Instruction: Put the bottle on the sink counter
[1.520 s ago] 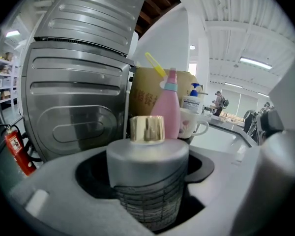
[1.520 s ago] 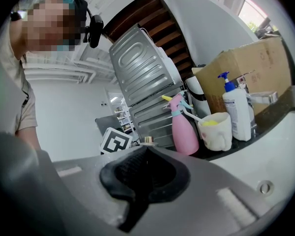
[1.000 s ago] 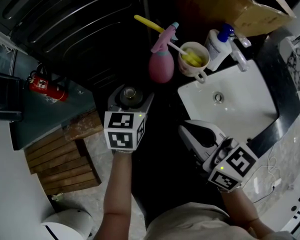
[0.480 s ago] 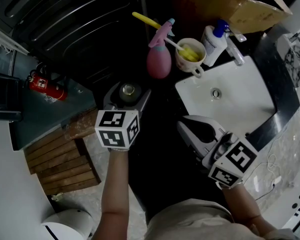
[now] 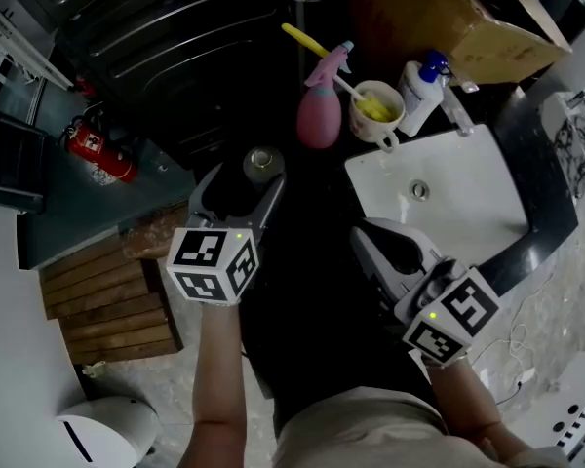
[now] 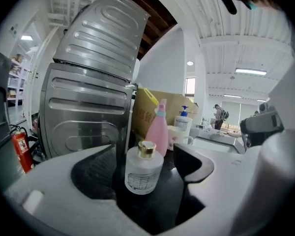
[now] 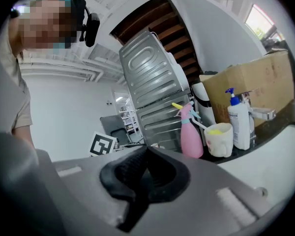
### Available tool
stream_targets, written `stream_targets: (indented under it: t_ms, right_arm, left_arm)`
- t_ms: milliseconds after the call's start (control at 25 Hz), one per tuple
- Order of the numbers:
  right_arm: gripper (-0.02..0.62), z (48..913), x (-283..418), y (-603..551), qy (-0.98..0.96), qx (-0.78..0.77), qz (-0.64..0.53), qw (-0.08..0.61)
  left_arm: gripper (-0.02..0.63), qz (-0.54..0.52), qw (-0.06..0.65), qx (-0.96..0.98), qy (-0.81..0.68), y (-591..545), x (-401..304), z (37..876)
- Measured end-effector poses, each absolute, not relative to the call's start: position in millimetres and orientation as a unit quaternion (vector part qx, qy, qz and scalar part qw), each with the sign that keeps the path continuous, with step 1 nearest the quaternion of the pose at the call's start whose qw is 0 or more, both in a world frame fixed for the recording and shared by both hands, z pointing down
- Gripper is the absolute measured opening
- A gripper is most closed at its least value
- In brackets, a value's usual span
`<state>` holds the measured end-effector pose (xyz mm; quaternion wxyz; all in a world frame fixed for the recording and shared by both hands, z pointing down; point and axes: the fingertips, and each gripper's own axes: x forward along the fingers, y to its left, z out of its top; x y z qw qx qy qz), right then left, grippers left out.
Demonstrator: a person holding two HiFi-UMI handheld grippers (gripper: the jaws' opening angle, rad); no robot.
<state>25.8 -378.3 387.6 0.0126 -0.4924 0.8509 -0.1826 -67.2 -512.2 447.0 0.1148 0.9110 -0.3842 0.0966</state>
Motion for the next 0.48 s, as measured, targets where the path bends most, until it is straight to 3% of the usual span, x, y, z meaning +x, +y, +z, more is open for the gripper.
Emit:
stream_targets:
  t_ms: [480]
  right_arm:
    - [0.003, 362, 22, -350, 0.872, -0.466, -0.149, 0.001]
  left_arm:
    - [0.35, -0.052, 0.115, 0.905, -0.406, -441, -92, 374]
